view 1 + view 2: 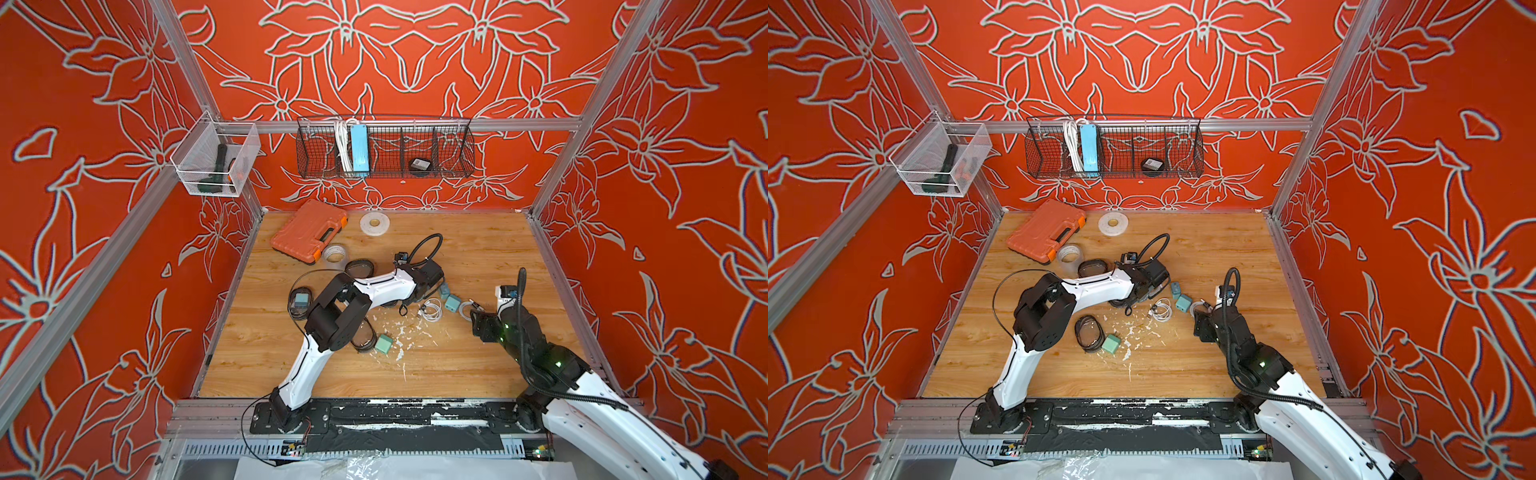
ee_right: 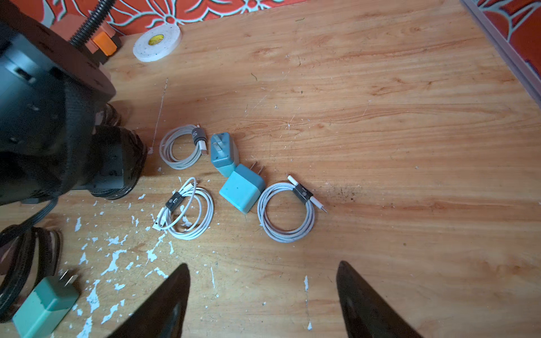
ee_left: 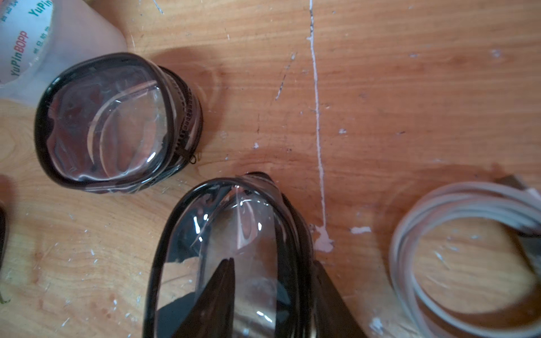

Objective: Pack away charging kits
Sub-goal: Pick up the storage bag at the center of the board.

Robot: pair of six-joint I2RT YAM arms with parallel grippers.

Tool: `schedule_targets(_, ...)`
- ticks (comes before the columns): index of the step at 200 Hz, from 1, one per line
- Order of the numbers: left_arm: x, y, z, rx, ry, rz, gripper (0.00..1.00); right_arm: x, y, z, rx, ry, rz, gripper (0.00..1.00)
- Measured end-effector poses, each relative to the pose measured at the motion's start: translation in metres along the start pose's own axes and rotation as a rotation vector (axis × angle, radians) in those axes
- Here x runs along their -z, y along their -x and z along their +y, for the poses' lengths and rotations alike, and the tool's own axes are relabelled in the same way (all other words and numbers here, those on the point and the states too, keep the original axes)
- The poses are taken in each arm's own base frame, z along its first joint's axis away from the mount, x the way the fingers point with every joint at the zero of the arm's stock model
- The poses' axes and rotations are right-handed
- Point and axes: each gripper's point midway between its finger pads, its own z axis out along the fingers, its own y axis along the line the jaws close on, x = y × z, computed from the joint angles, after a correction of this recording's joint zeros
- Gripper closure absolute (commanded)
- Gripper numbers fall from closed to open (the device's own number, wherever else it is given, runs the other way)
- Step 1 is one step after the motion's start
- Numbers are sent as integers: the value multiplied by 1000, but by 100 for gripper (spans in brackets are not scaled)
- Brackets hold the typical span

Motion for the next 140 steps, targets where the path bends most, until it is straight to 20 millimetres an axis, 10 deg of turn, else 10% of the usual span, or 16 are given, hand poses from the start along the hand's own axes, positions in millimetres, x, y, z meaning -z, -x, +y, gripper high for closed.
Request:
schedule_targets(45,1,0,5,5,23,-2,85,2,-2,4,-11,32,7,20)
schedule_targets(90,1,-1,11,10,51,-6,49,-9,-13,7,3,23,68,21)
schedule_targets(140,8,-4,33,14,105,-18,41,-18,-21,11,6,29,111,22)
